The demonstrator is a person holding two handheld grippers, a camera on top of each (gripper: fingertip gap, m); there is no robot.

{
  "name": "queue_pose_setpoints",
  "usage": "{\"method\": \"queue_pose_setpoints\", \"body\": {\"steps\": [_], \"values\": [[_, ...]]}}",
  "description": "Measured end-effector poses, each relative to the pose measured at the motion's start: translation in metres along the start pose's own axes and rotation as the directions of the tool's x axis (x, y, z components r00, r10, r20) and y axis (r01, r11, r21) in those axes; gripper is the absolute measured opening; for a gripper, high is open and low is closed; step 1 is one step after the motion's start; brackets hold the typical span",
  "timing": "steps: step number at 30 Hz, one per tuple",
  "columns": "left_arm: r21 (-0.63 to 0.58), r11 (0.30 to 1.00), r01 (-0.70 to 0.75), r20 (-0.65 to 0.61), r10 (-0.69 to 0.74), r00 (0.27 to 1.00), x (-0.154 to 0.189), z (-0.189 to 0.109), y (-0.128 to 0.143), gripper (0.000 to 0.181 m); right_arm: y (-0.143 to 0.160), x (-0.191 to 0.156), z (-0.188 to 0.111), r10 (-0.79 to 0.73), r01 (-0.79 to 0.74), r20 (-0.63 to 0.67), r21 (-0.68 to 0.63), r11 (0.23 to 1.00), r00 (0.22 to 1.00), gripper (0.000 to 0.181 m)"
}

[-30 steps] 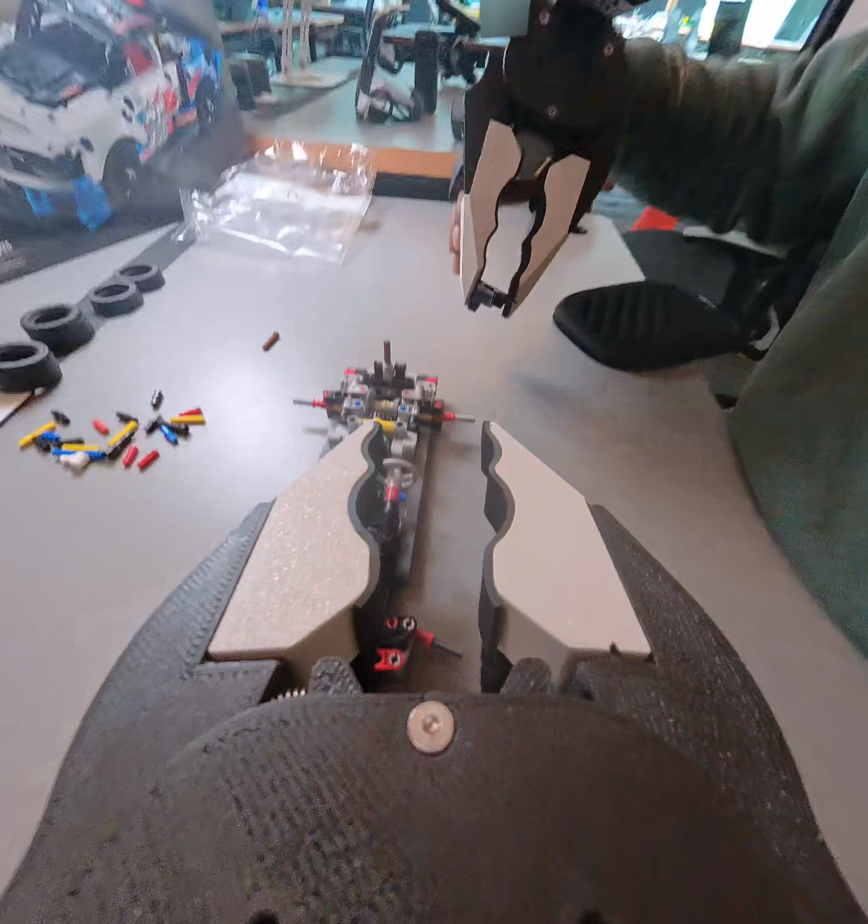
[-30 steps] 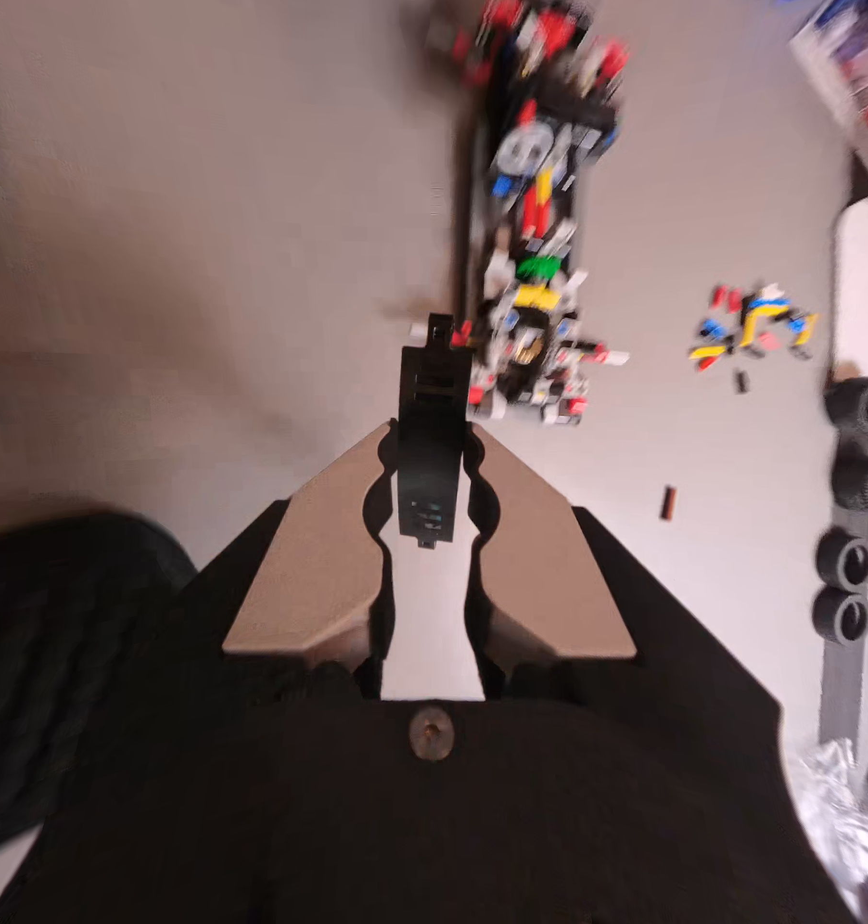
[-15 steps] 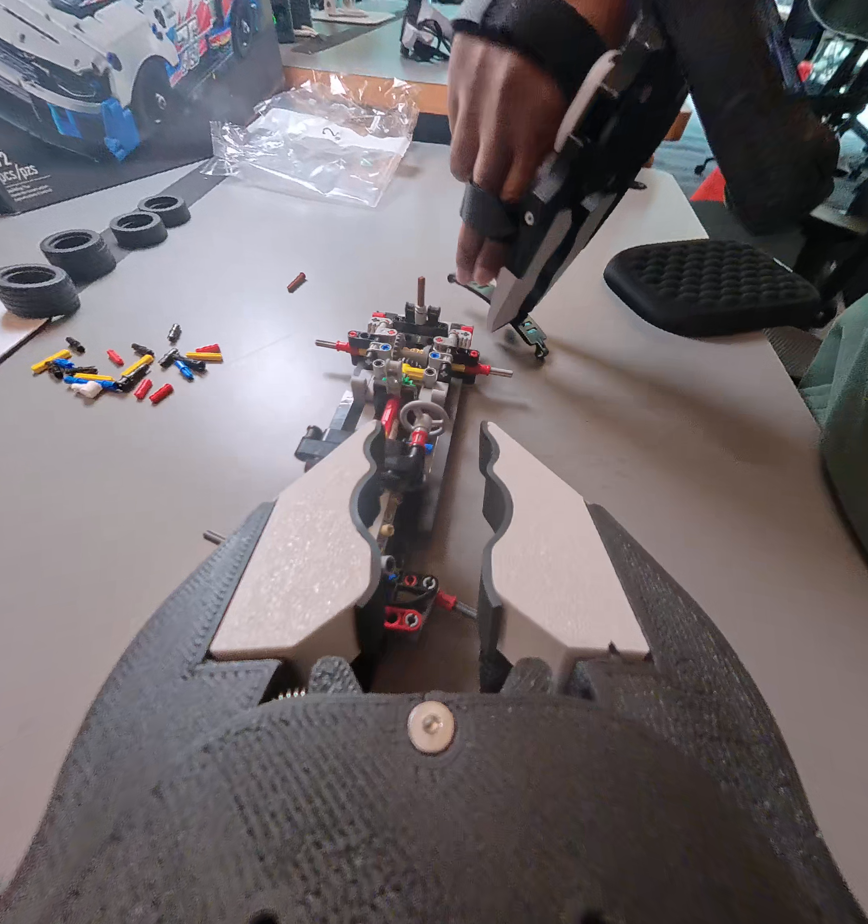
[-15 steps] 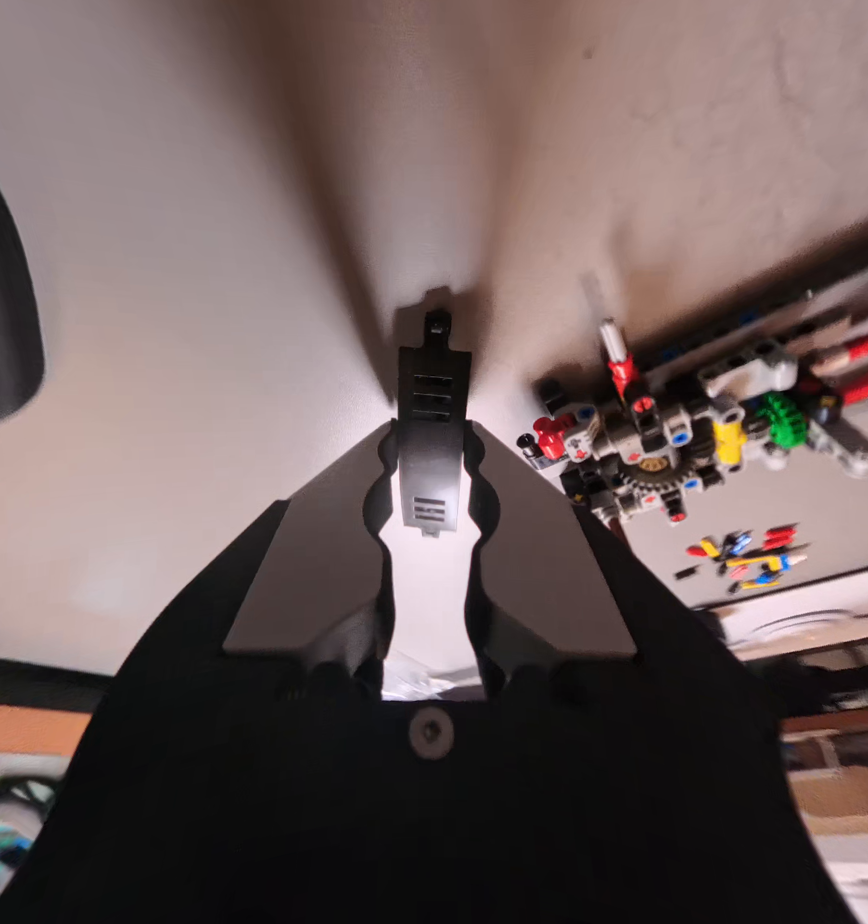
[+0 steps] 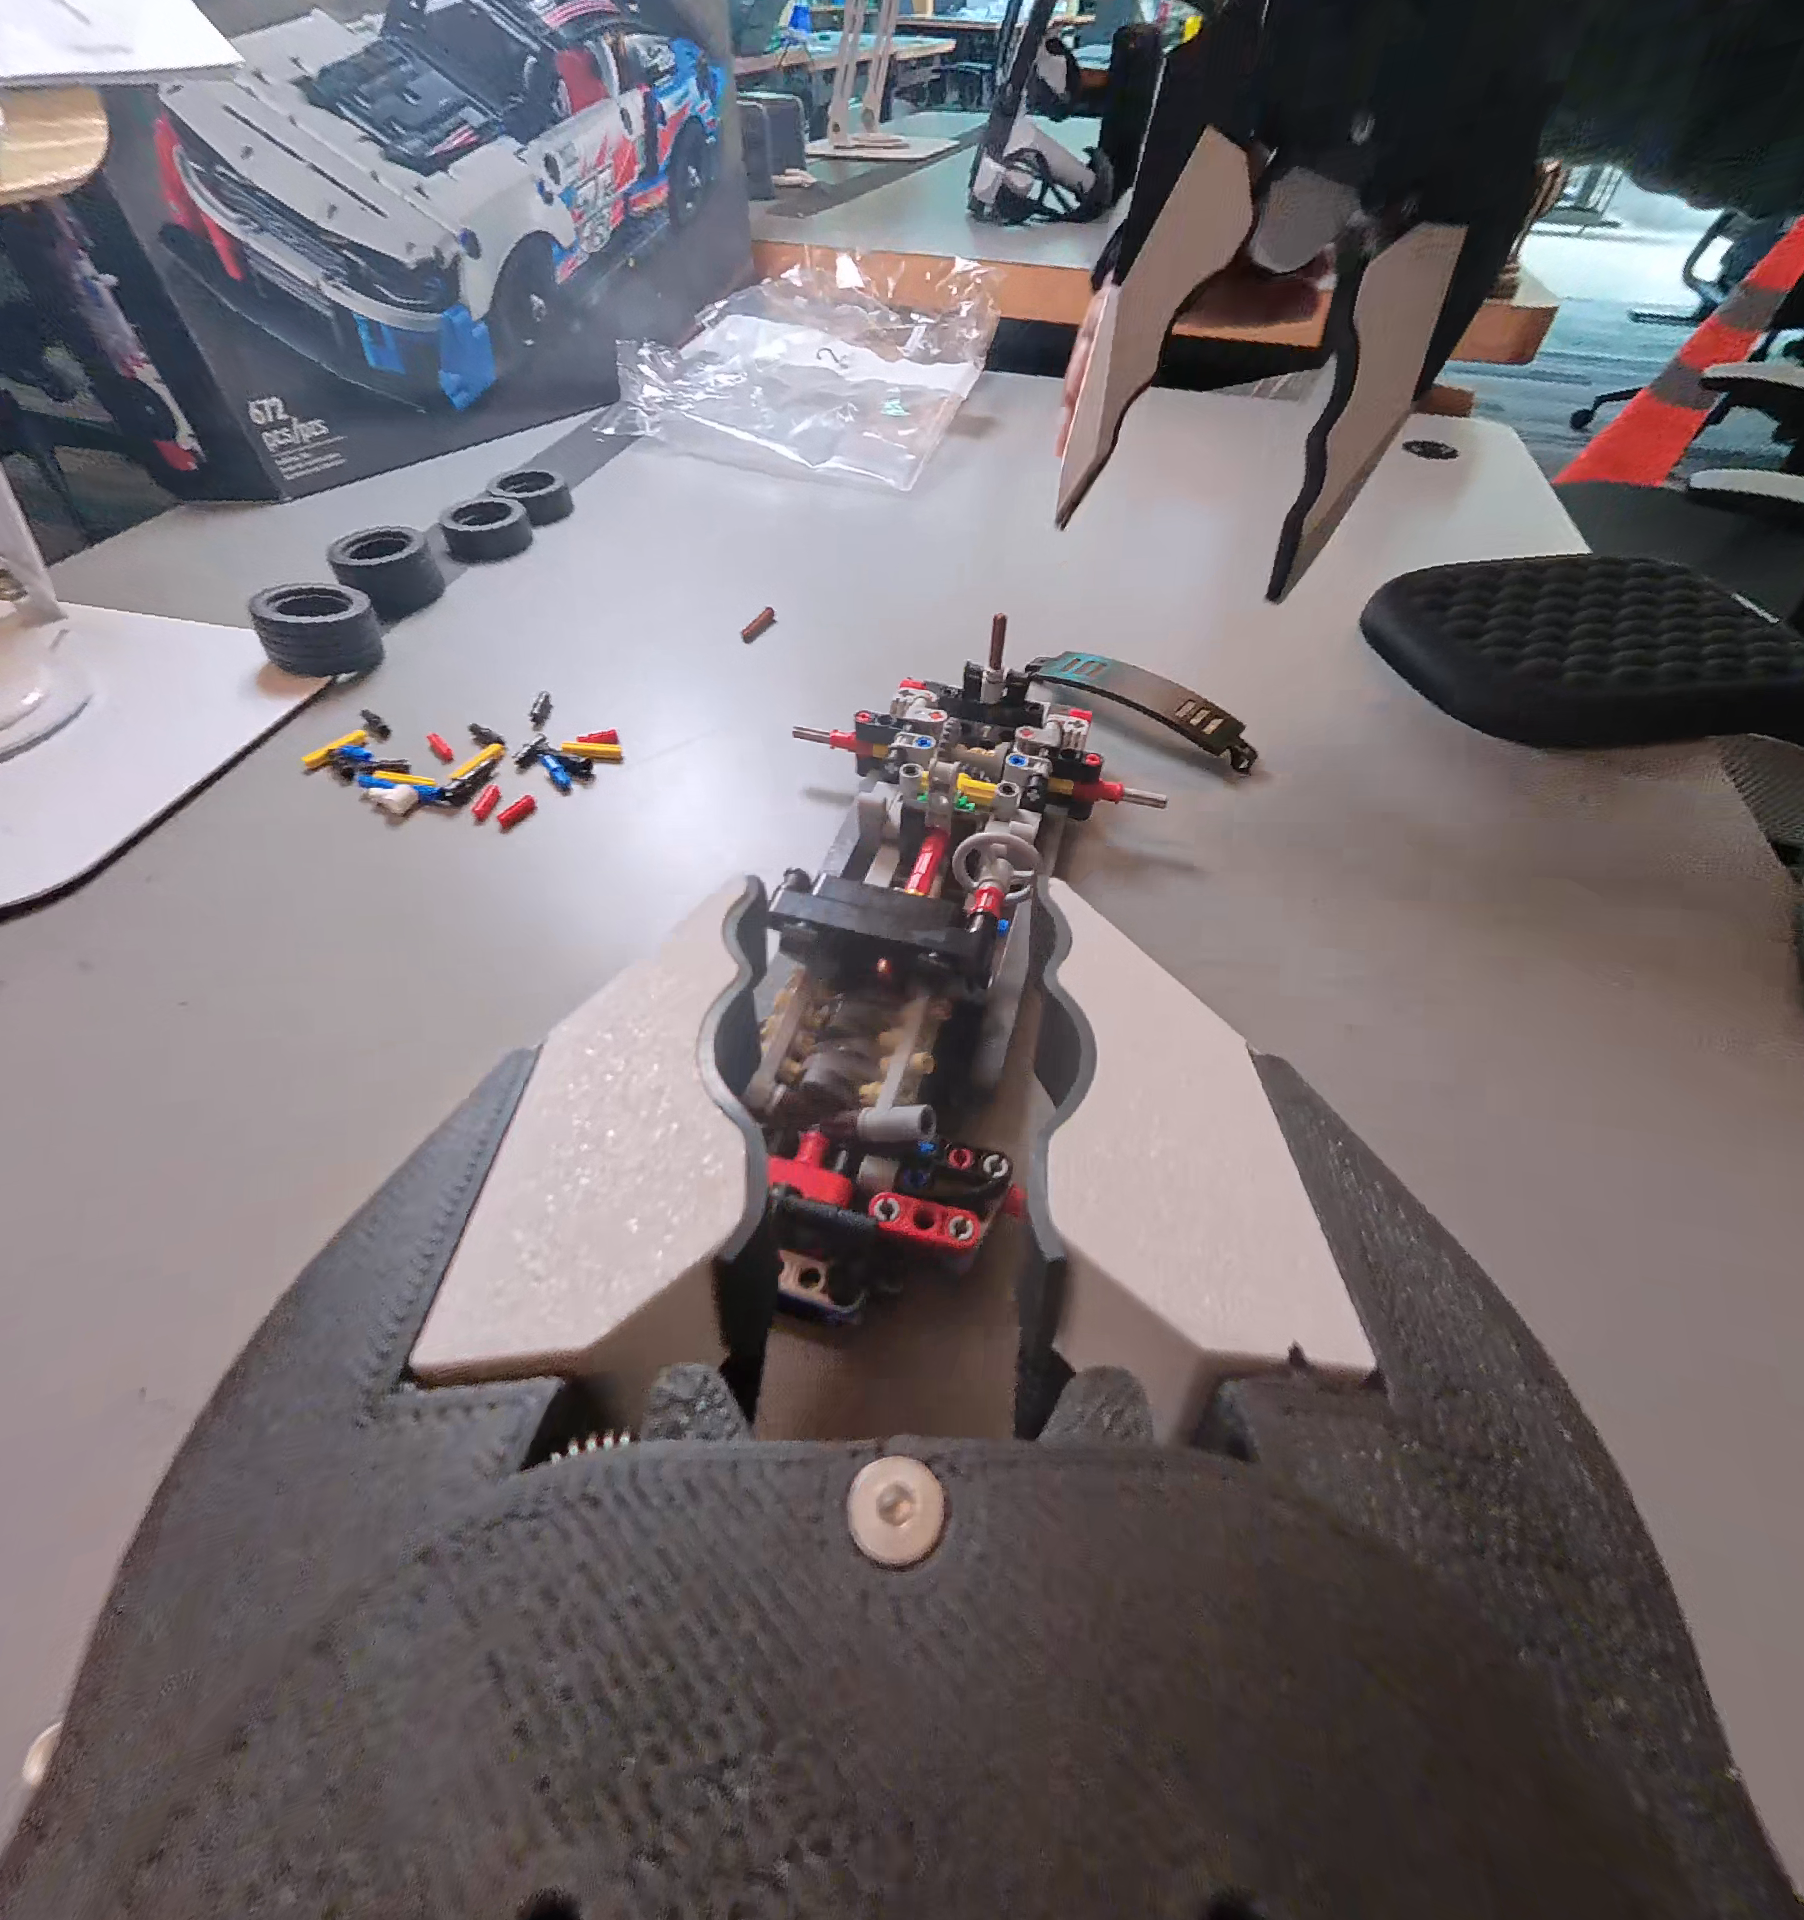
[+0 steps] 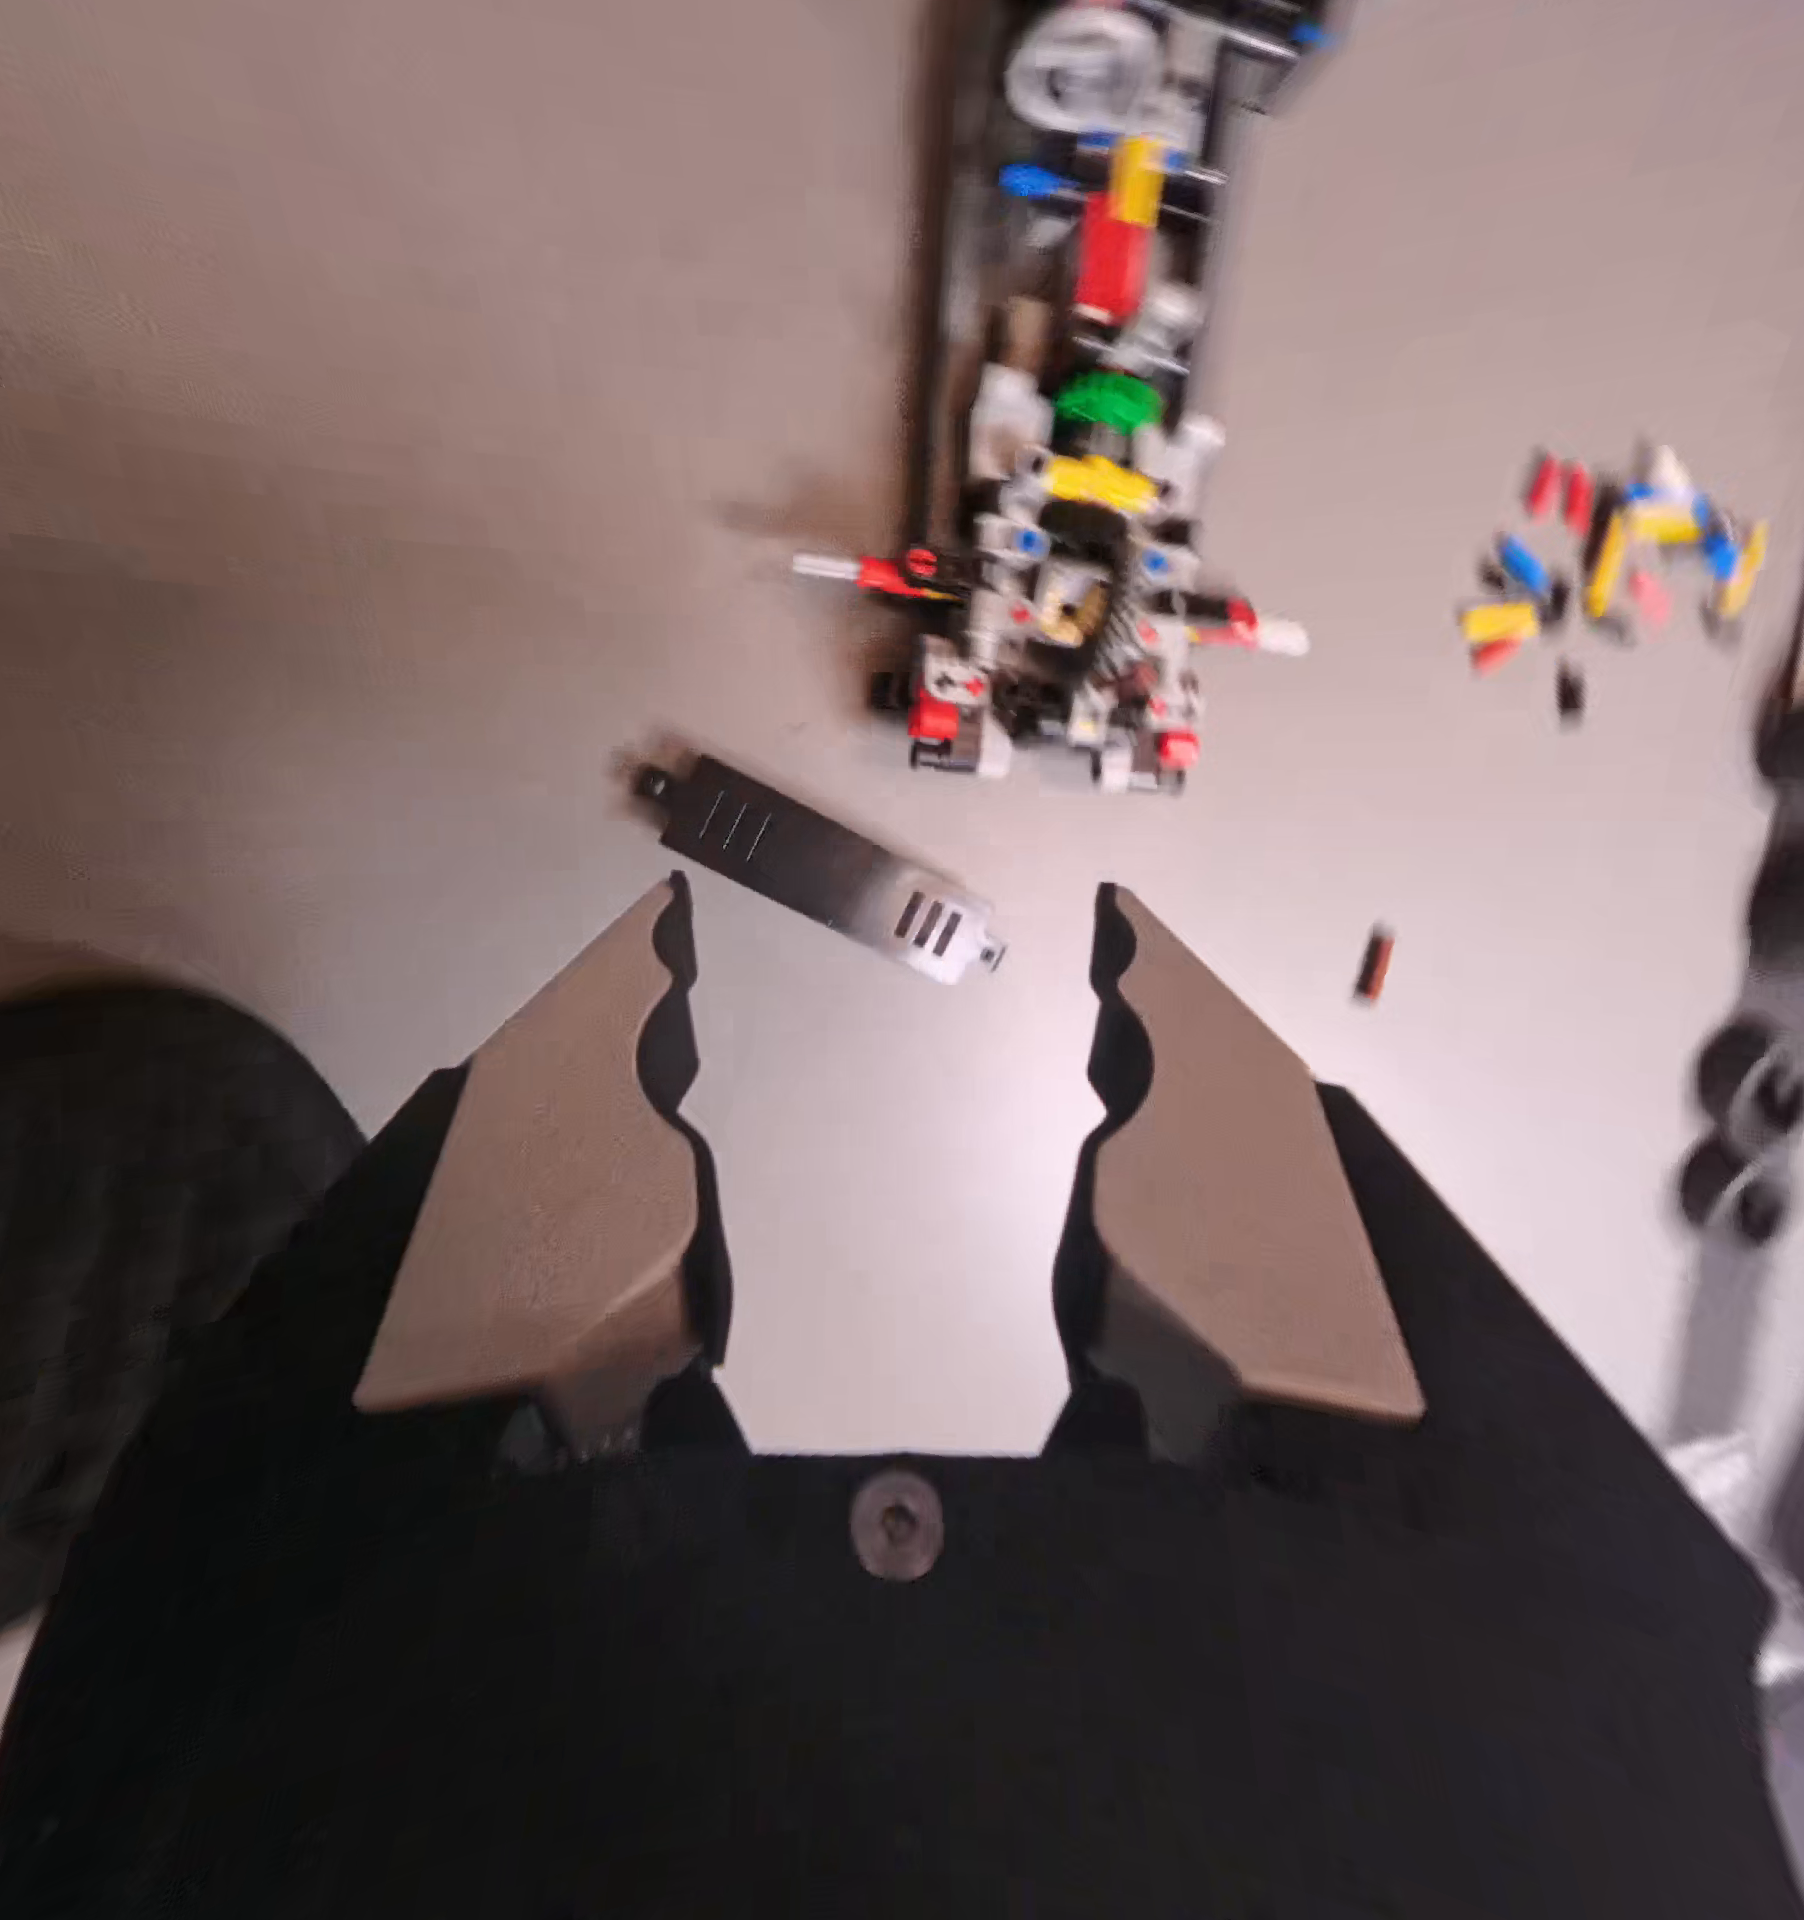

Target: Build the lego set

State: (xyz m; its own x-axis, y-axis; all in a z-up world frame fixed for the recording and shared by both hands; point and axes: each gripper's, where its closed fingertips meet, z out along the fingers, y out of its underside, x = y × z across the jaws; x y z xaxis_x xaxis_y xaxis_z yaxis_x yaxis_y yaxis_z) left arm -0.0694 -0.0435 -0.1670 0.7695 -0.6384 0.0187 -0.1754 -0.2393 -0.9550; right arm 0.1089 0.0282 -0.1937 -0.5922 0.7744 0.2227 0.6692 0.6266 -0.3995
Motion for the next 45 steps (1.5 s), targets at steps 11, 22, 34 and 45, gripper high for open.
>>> {"method": "queue_pose_setpoints", "body": {"steps": [11, 22, 34, 45], "values": [[-0.180, 0.981, -0.076, 0.030, 0.083, 0.996, -0.003, 0.012, 0.032, 0.073, 0.031, -0.028, 0.031, 0.583, -0.566, -0.046, 0.187, 0.803, 0.811, 0.097], [-0.253, 0.965, -0.074, 0.016, 0.081, 0.997, 0.001, 0.005, 0.046, 0.081, 0.023, -0.021, 0.054, 0.222, -0.225, 0.120, 0.009, 0.974, 0.968, 0.095], [-0.280, 0.956, -0.083, 0.047, 0.101, 0.994, -0.009, 0.007, 0.059, 0.072, 0.011, -0.003, 0.019, 0.291, -0.324, 0.174, 0.208, 0.923, 0.941, 0.092], [-0.262, 0.961, -0.089, 0.084, 0.115, 0.990, -0.015, 0.006, 0.058, 0.056, 0.069, 0.145, 0.050, 0.417, -0.398, -0.095, 0.171, 0.902, 0.904, 0.041]]}}
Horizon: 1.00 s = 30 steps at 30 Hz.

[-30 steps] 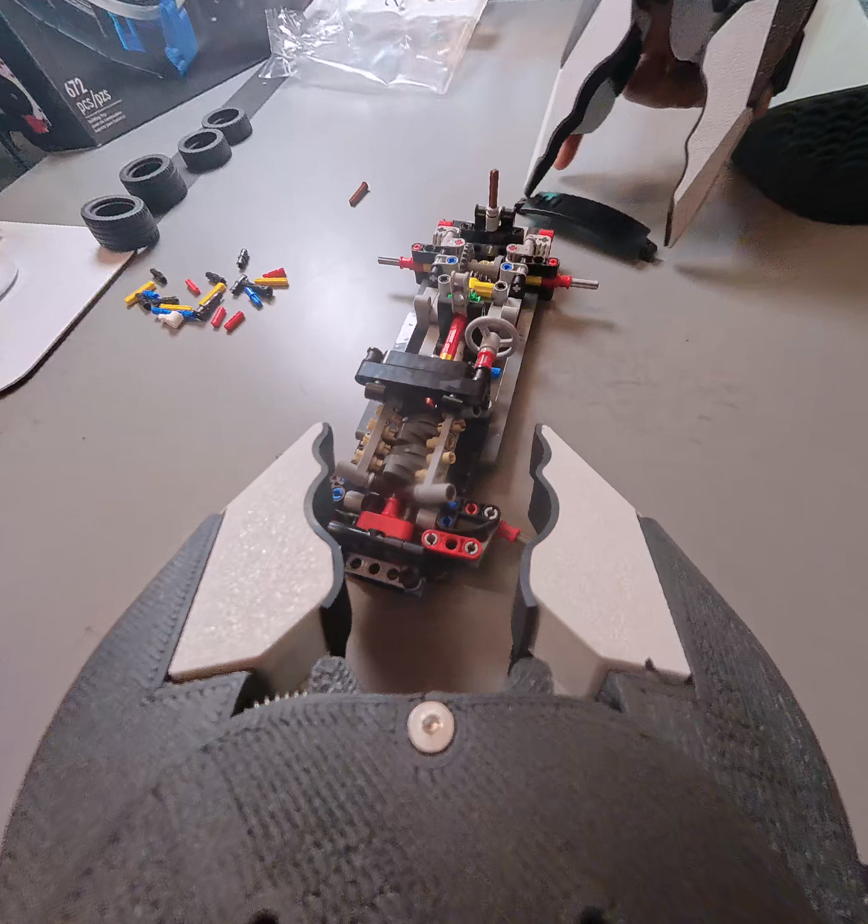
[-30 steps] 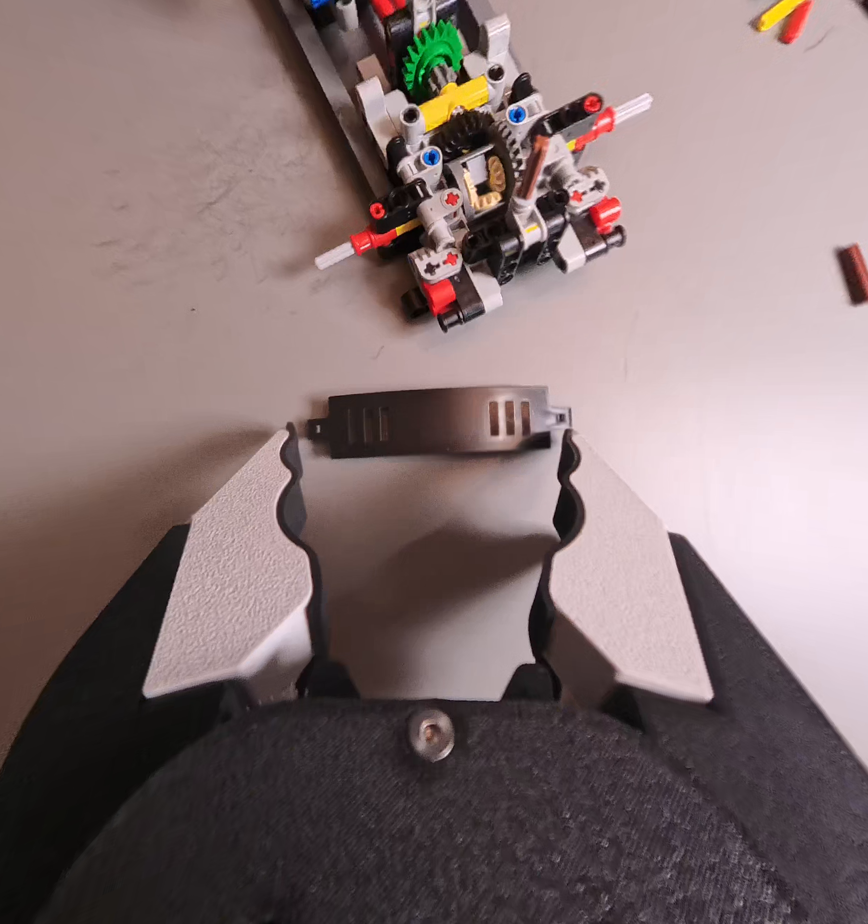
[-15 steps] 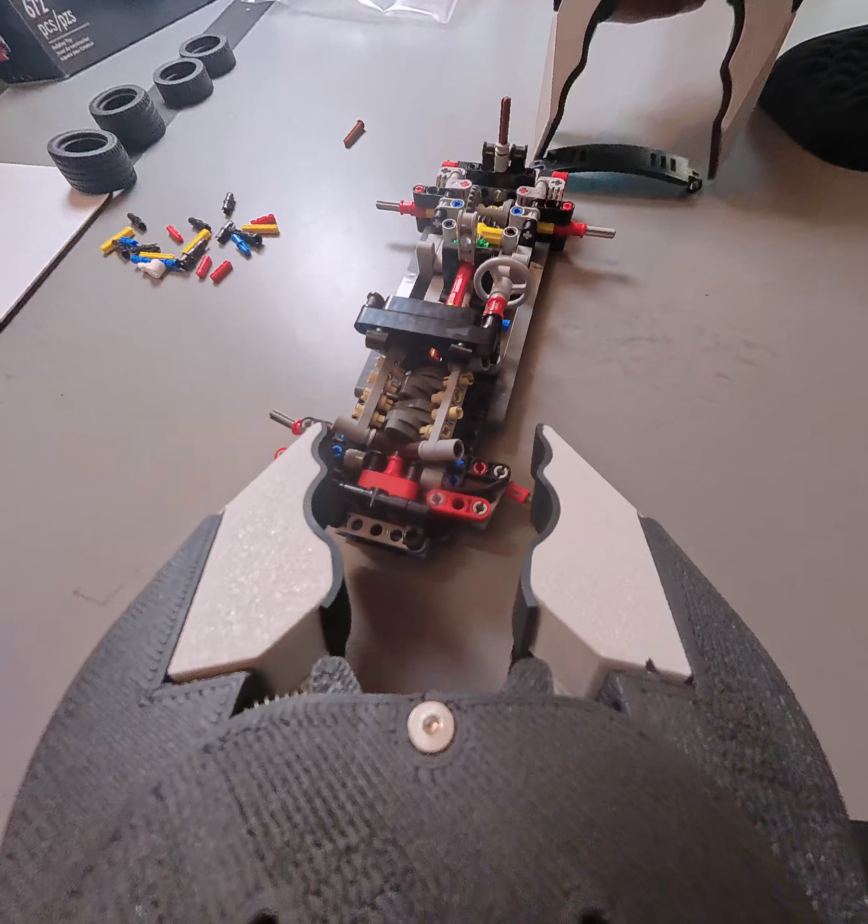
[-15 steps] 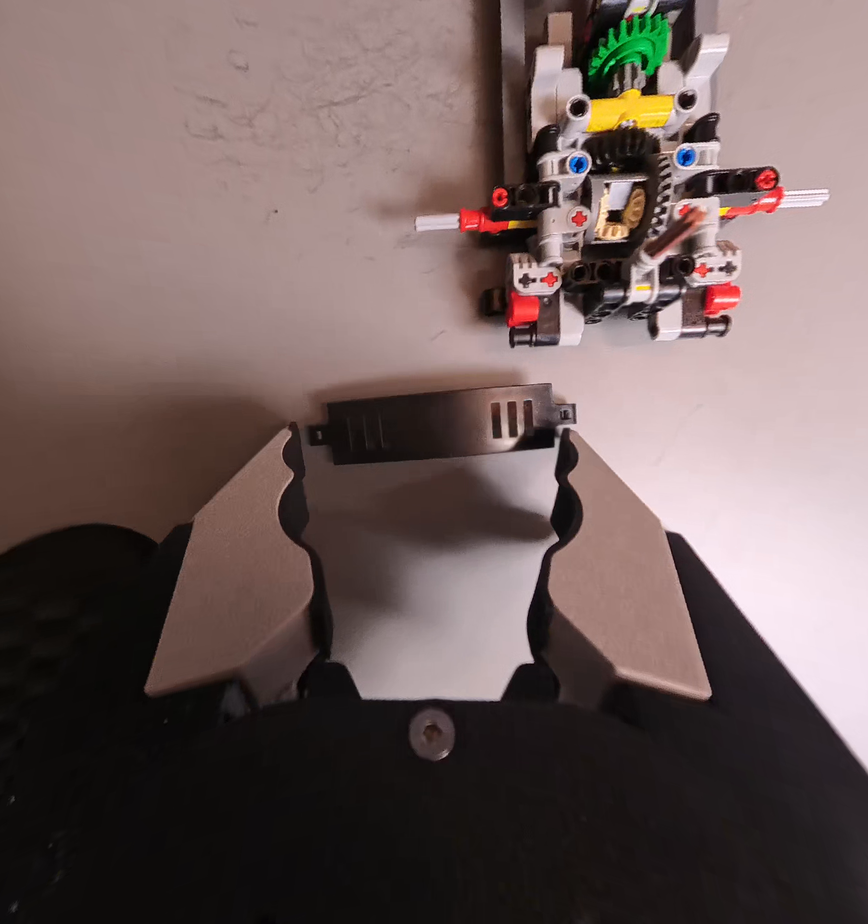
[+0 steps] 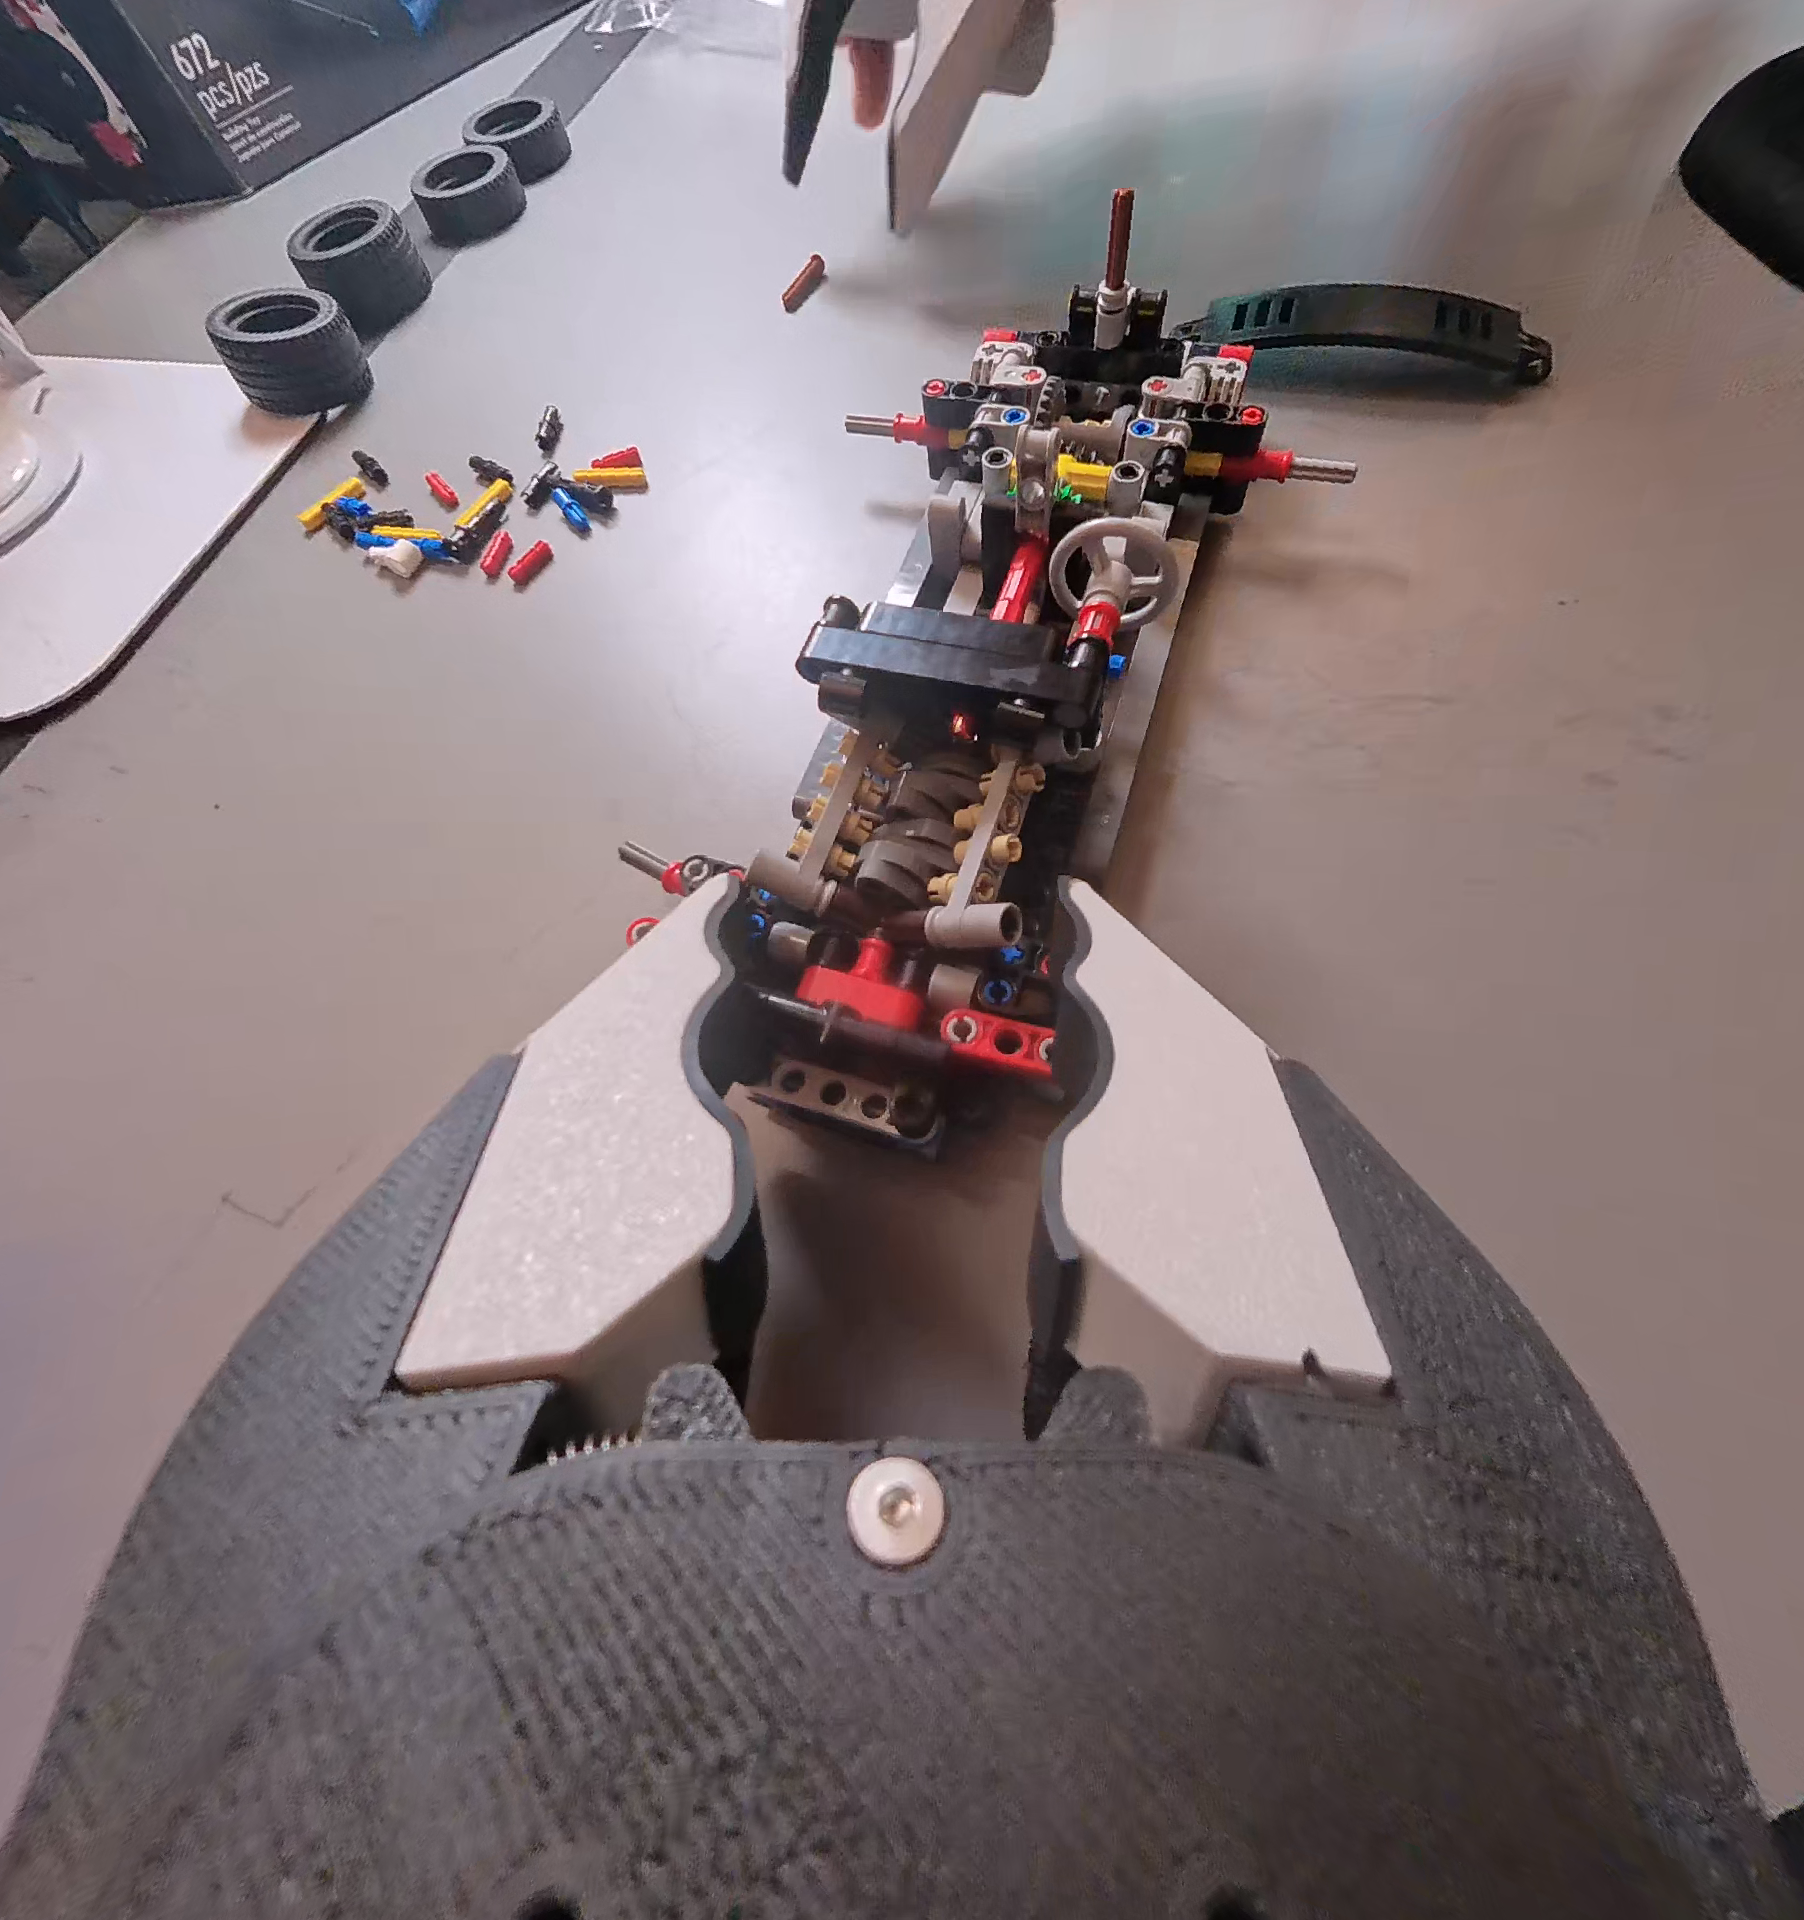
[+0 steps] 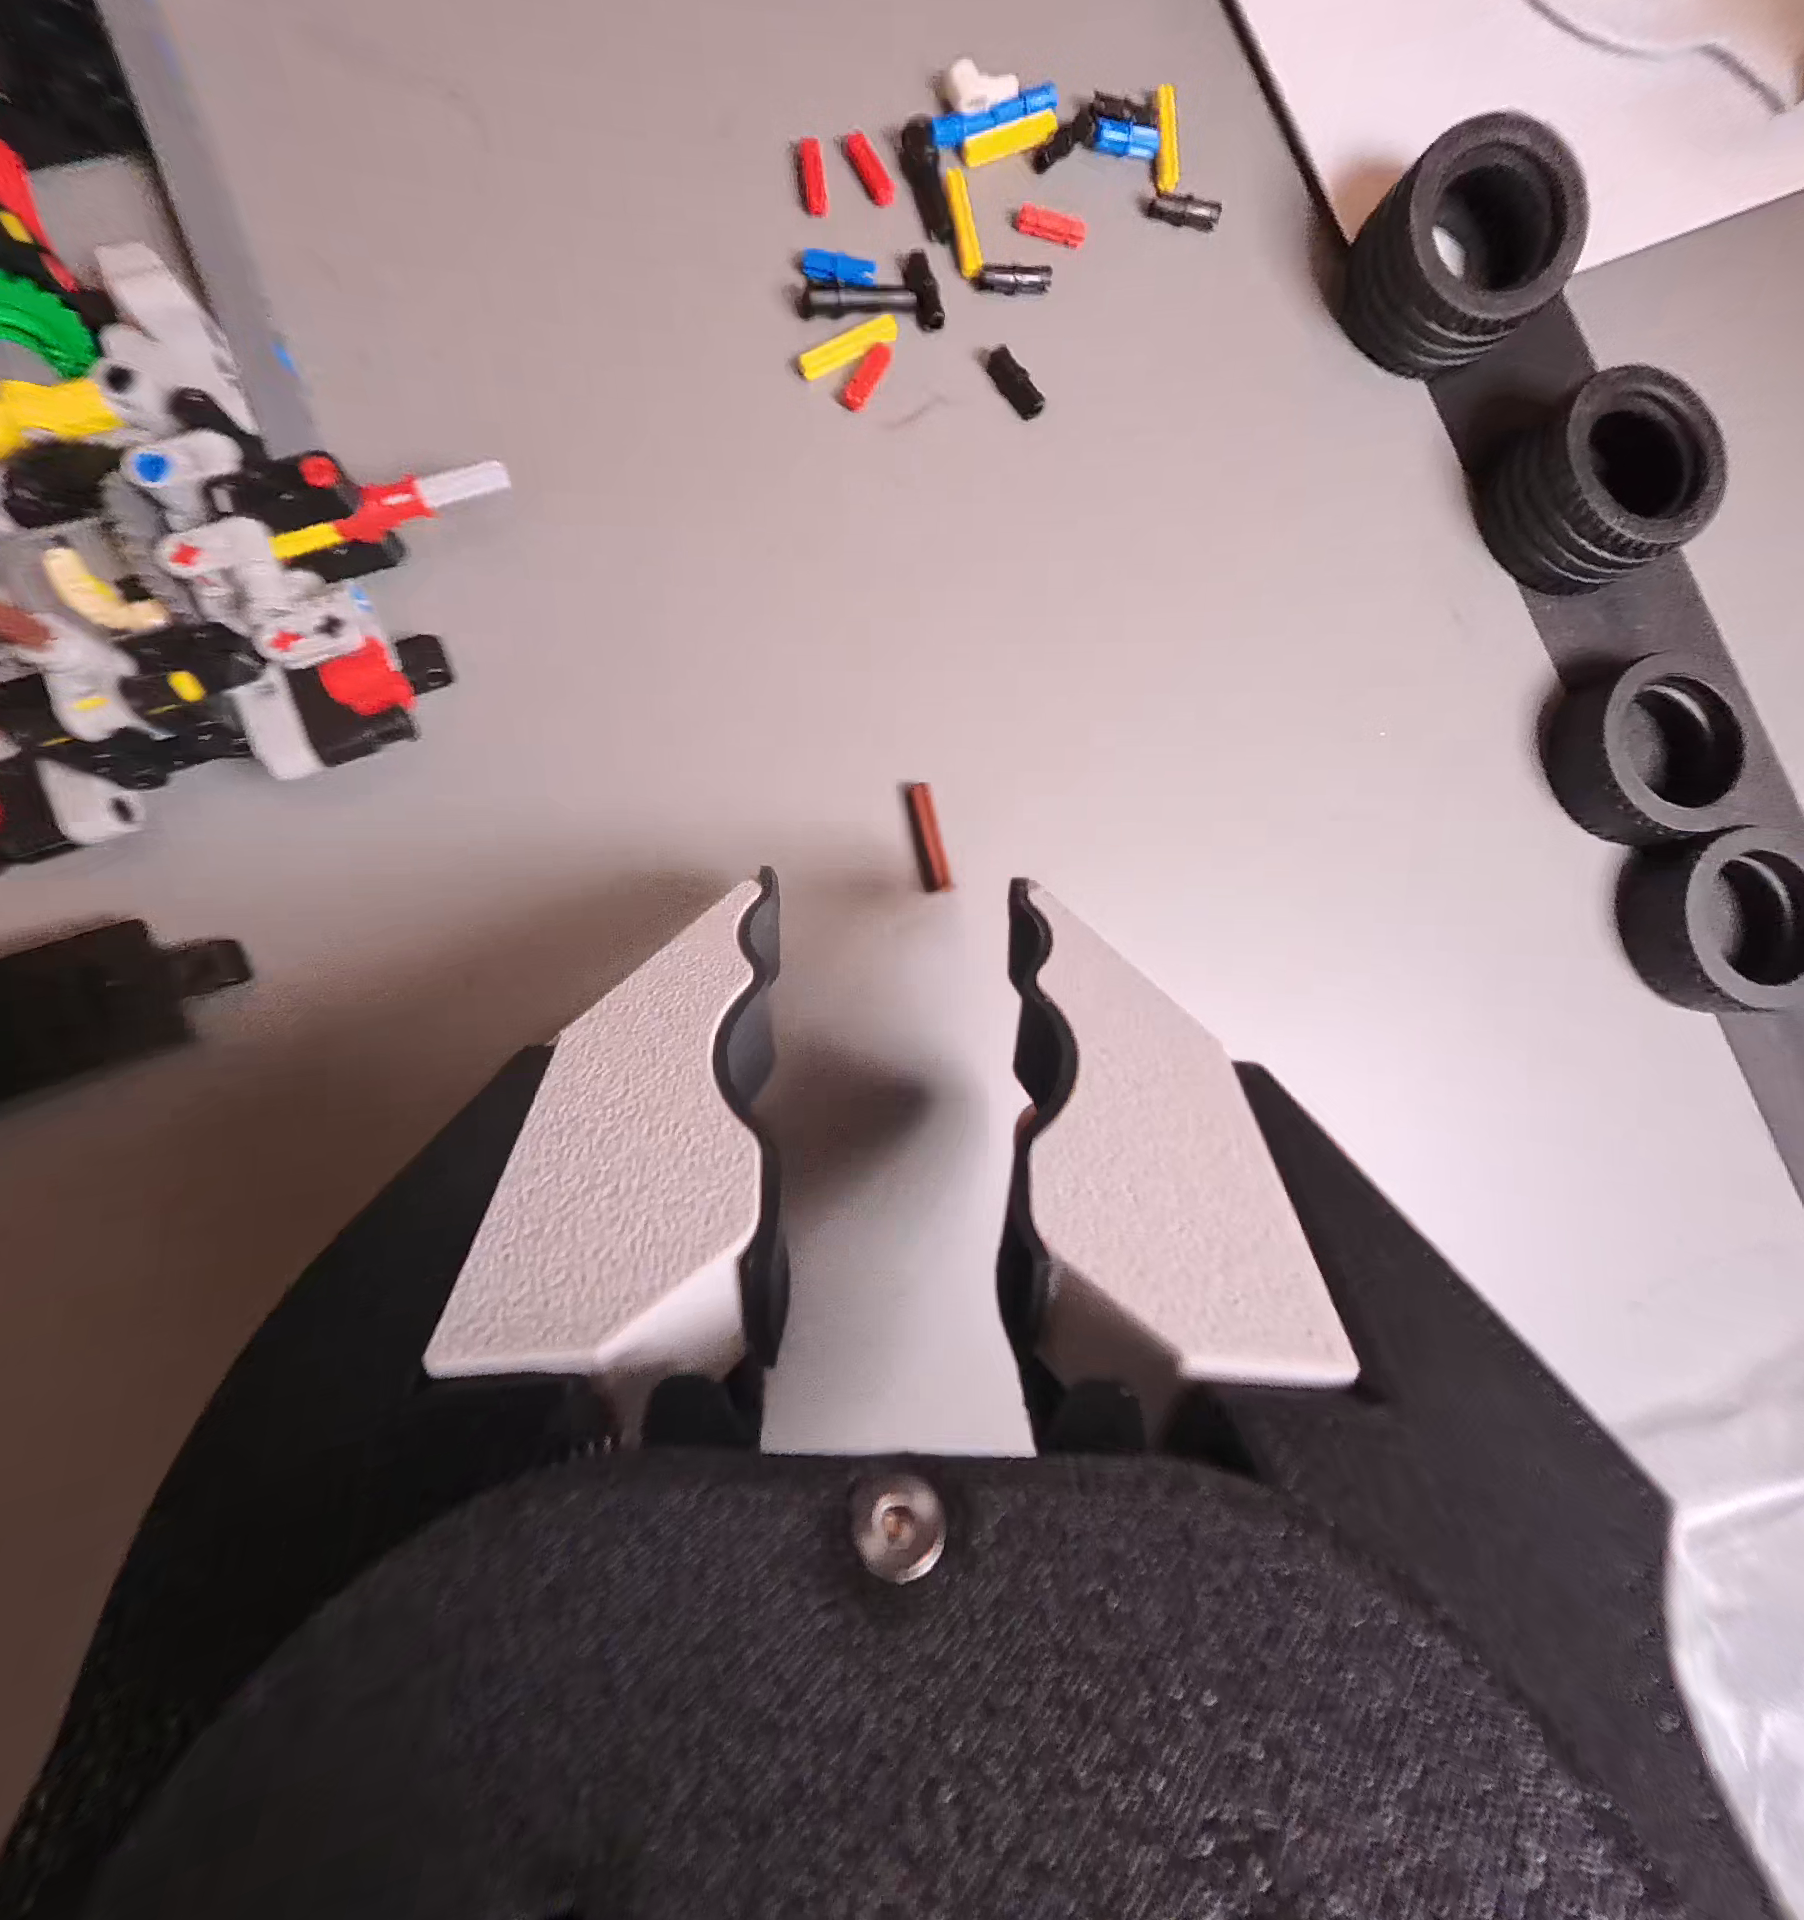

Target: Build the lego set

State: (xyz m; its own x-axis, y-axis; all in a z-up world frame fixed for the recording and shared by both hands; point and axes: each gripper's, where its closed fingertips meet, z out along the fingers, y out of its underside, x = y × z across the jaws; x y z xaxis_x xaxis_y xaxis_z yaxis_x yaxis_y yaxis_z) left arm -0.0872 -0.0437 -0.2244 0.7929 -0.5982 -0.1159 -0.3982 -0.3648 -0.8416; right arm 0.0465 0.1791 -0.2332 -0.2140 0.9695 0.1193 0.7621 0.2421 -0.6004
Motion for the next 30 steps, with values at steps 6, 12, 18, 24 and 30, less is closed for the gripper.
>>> {"method": "queue_pose_setpoints", "body": {"steps": [6, 12, 18, 24, 30], "values": [[0.014, 1.000, 0.016, -0.010, -0.016, 1.000, 0.000, 0.000, 0.000, 0.052, 0.001, 0.009, 0.021, -0.009, 0.014, 0.081, -0.059, 0.998, 0.997, 0.005], [0.017, 1.000, 0.017, -0.011, -0.017, 1.000, -0.001, -0.001, 0.000, 0.049, -0.024, 0.007, 0.036, -0.064, 0.067, 0.107, -0.027, 0.997, 0.992, 0.001], [0.017, 1.000, 0.014, -0.010, -0.014, 1.000, 0.000, -0.001, 0.000, 0.049, -0.095, -0.006, 0.065, -0.125, 0.119, 0.113, 0.058, 0.991, 0.986, 0.001], [0.017, 1.000, 0.004, -0.001, -0.004, 1.000, 0.000, -0.001, -0.001, 0.049, -0.116, -0.001, 0.095, -0.134, 0.132, 0.099, 0.026, 0.991, 0.986, 0.006], [0.017, 1.000, 0.000, 0.001, 0.000, 1.000, 0.000, -0.001, -0.001, 0.048, -0.126, -0.042, 0.046, -0.149, 0.106, 0.221, 0.195, 0.975, 0.964, 0.038]]}}
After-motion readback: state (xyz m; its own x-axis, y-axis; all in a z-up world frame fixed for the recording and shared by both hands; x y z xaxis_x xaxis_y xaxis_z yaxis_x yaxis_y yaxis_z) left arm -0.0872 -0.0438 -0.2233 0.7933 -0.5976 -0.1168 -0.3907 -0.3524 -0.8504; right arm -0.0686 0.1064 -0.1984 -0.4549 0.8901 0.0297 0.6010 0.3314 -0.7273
